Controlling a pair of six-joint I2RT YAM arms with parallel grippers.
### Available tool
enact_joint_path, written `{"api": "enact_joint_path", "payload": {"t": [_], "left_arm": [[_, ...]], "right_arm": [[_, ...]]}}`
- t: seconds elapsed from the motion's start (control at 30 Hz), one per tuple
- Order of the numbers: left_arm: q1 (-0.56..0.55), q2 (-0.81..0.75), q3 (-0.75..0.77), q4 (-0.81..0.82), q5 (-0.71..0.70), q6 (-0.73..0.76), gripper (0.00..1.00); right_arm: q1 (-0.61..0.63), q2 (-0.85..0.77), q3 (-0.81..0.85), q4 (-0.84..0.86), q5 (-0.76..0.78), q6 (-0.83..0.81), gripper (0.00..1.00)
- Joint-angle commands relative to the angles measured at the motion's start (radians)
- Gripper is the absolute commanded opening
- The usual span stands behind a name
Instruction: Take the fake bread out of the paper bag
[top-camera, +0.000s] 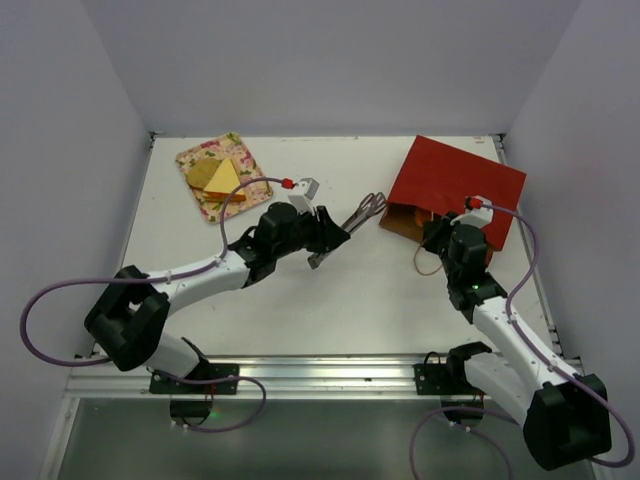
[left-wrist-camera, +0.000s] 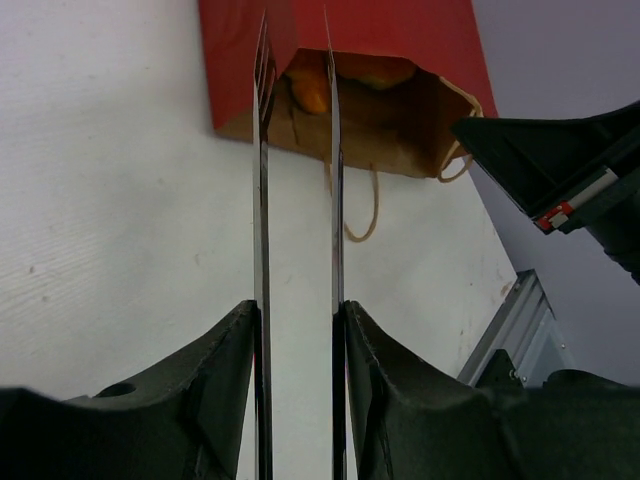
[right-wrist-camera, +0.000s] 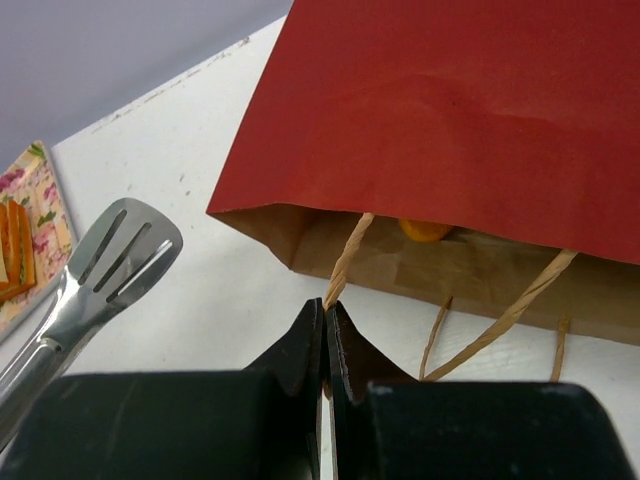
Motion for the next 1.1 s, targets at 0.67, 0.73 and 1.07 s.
{"api": "enact_joint_path", "payload": {"t": [0.67, 0.73, 1.07], "left_arm": [[-0.073, 0.067, 0.371, -0.501, -0.024, 0.150, 0.43], [-0.072, 0.073, 0.383, -0.532, 0.011, 0.178, 0.43], [-0.079, 0.126, 0.397, -0.500, 0.184, 0.184, 0.43]], "right_arm": [[-0.001, -0.031, -0.018, 0.033, 0.105, 0.029, 0.00], [0.000, -0.029, -0.018, 0.032, 0.104, 0.027, 0.00], [0.000, -0.021, -0.015, 0.030, 0.104, 0.027, 0.00]]}}
